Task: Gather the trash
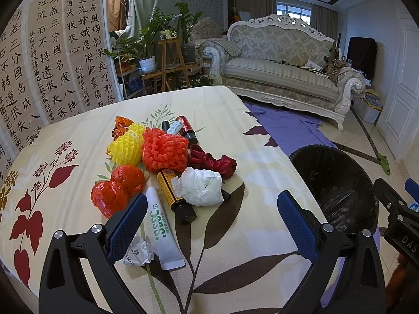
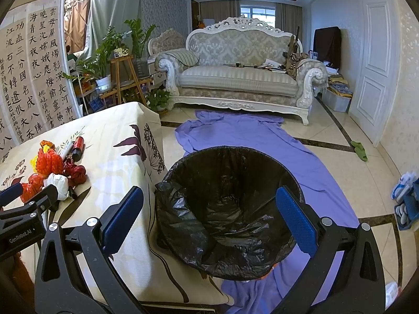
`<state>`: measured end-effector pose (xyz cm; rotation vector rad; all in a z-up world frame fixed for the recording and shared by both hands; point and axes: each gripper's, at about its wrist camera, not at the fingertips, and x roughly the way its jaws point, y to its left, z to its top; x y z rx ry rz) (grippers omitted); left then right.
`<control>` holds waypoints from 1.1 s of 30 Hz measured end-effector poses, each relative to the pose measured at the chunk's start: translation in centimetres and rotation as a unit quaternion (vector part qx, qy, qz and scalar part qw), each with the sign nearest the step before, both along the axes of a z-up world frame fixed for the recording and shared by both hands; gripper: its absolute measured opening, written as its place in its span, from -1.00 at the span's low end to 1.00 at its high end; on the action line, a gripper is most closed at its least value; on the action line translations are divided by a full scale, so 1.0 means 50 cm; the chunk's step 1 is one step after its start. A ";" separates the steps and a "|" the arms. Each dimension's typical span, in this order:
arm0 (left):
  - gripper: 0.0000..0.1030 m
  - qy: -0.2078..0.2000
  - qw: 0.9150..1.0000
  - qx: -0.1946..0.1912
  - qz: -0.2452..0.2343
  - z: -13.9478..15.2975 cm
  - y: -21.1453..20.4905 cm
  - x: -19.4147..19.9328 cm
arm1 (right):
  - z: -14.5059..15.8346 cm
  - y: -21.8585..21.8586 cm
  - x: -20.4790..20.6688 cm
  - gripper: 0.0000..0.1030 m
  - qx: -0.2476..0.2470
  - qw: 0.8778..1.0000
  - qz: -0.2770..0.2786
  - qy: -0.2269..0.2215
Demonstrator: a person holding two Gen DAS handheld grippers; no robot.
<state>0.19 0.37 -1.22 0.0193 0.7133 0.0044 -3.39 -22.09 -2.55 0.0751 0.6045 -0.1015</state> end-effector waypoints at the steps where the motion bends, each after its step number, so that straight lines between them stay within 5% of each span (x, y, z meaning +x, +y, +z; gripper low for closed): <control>1: 0.88 0.000 1.000 0.000 0.000 -0.001 0.000 0.000 | 0.000 0.000 0.000 0.92 0.000 1.000 0.000 0.000; 22: 0.88 0.001 1.000 0.002 0.001 -0.005 0.005 0.002 | -0.018 -0.003 0.003 0.92 0.000 1.000 0.000 0.012; 33: 0.87 0.000 0.999 0.016 0.030 -0.021 0.081 -0.034 | -0.013 0.031 0.015 0.92 -0.003 0.999 0.023 0.024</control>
